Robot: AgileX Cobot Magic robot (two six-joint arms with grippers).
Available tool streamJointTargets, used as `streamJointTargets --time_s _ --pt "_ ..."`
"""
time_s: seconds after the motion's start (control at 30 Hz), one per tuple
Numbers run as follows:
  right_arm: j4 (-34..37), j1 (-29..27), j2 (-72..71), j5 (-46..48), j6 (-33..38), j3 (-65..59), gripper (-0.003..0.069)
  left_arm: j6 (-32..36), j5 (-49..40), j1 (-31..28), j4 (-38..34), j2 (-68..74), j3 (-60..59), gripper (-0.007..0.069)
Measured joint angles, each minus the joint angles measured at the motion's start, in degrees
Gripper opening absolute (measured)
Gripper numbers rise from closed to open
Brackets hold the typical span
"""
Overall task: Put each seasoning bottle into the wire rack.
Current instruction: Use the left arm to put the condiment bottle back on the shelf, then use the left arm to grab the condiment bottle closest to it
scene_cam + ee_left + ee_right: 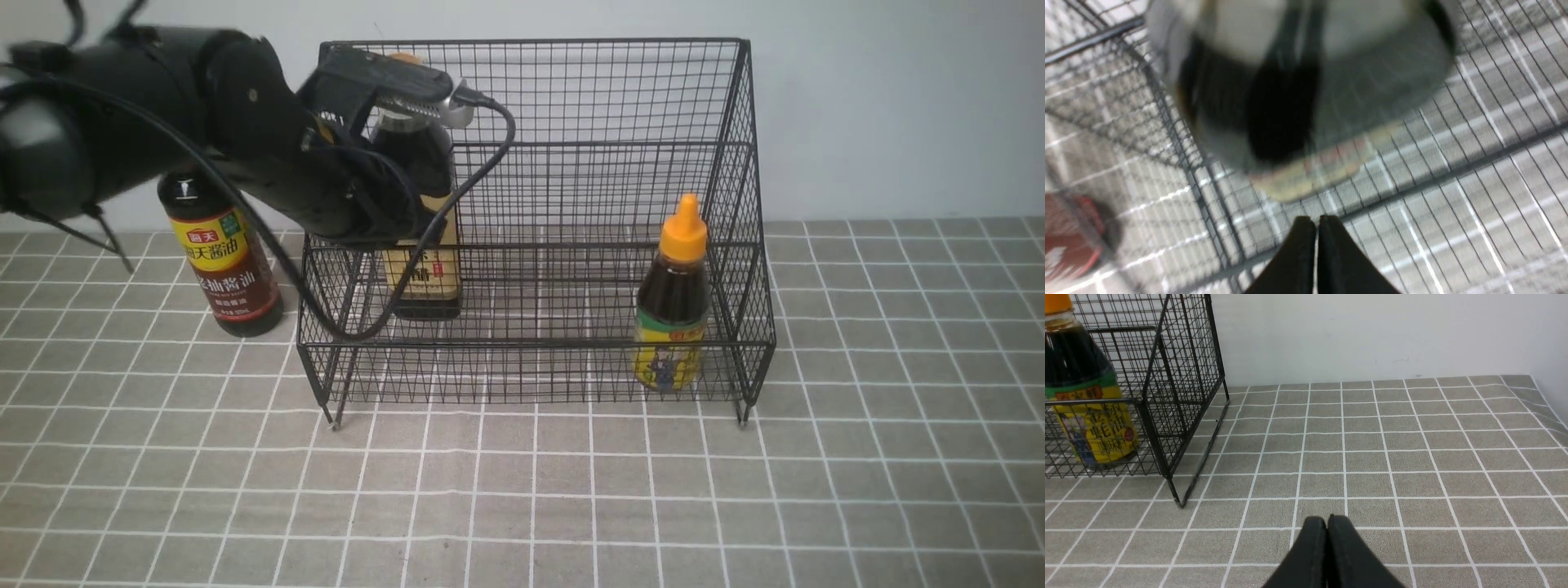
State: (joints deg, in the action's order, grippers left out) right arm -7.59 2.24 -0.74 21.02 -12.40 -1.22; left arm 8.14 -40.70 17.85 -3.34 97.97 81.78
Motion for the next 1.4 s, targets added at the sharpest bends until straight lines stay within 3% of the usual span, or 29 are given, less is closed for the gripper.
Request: streamJointTargets --time_s 0.13,0.23,0.43,0.6,0.73,0.9,1.1,1.4 --pt "0.0 0.0 0.0 0.0 0.0 0.0 -0.0013 -3.5 -2.8 -1.4 2.2 -6.1 0.0 -0.0007" --pt "0.0 0.0 0.0 0.0 0.0 0.0 -0.0013 -10.9 -4.5 -7.2 4.5 -11.4 0.0 -0.0007" --pt "0.0 0.0 0.0 0.0 0.0 0.0 -0.0013 -13.6 -2.3 -15.6 5.6 -12.1 0.0 -0.0007" --pt "0.0 0.0 0.0 0.0 0.0 0.0 -0.0013 -13.6 4.1 -16.5 5.8 -11.2 0.0 0.0011" --pt "0.0 0.0 0.0 0.0 0.0 0.0 -0.0013 -13.6 10.5 -16.5 7.4 -10.6 0.0 0.0132" --pt "0.0 0.0 0.0 0.0 0.0 0.0 -0.0013 -13.6 19.0 -16.5 12.2 -8.4 0.0 0.039" --pt "0.0 0.0 0.0 0.0 0.0 0.0 -0.0013 -15.6 24.4 -16.5 16.7 -2.1 0.0 0.06" --pt "0.0 0.0 0.0 0.0 0.0 0.0 -0.0013 -21.1 26.7 -16.5 24.0 3.1 0.0 0.0601"
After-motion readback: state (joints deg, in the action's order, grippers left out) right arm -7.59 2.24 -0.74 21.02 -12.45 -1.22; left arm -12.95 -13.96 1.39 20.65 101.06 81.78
